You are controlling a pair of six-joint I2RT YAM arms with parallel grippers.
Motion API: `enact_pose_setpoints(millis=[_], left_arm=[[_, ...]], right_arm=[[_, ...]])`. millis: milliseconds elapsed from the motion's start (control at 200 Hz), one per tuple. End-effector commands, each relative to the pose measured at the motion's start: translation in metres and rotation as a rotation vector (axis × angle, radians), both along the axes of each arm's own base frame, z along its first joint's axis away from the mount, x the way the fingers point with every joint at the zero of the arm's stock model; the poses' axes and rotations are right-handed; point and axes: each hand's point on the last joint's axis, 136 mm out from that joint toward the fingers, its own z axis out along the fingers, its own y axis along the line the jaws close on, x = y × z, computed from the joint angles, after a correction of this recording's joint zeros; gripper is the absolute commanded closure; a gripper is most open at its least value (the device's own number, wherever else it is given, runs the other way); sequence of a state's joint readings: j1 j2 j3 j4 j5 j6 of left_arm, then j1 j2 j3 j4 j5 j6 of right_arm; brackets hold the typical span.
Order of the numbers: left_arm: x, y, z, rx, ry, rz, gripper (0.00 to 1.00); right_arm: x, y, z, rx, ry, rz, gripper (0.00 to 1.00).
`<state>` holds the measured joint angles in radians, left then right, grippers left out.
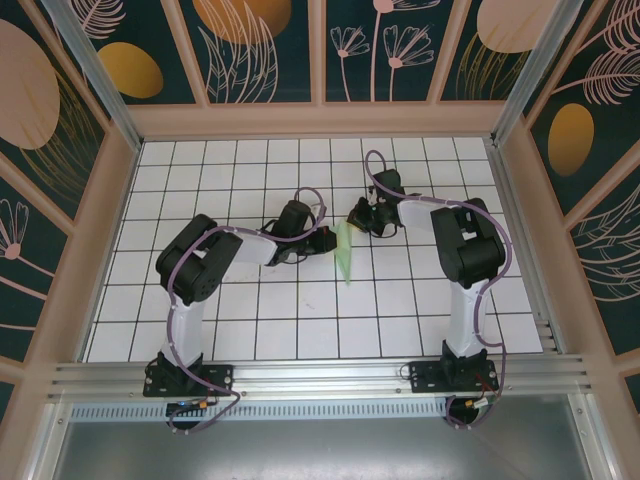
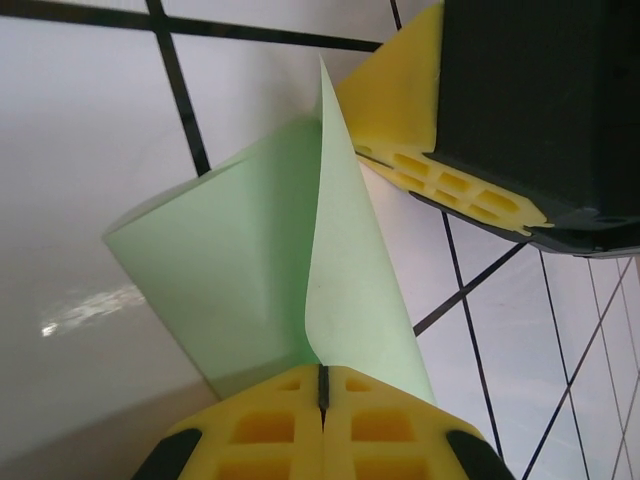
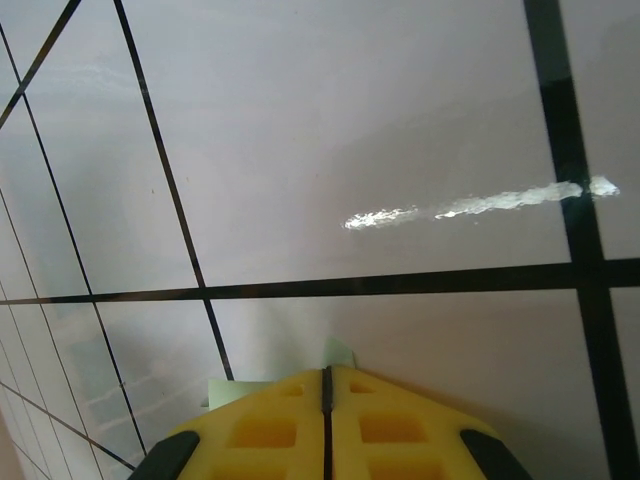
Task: Fold a paper plane with a square sheet of paper (fold left side to right side)
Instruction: Fold the wing for the fifth time at the center of the table.
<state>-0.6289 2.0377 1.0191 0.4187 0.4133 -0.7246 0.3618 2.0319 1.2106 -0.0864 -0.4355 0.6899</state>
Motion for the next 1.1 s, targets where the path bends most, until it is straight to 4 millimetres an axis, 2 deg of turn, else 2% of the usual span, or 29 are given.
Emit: enact_pose_setpoints(millis=[0, 130, 701, 1091], left_arm=[[0.005, 0.011, 0.016, 0.033, -0.050, 0.018, 1.00], [0.005, 0.013, 0.019, 0.047, -0.059, 0.010, 1.00], [0.008, 0.007, -0.010, 0.075, -0.013, -0.009, 1.00], [0.010, 0.001, -0.007, 0.038, -0.014, -0.015, 1.00]], right_arm=[[-0.022, -0.011, -0.032, -0.077, 0.089, -0.008, 0.90], [-0.021, -0.012, -0.032, -0.079, 0.086, -0.006, 0.91], [-0.021, -0.008, -0.028, -0.078, 0.075, 0.011, 0.91], [-0.021, -0.006, -0.027, -0.079, 0.072, 0.017, 0.91]])
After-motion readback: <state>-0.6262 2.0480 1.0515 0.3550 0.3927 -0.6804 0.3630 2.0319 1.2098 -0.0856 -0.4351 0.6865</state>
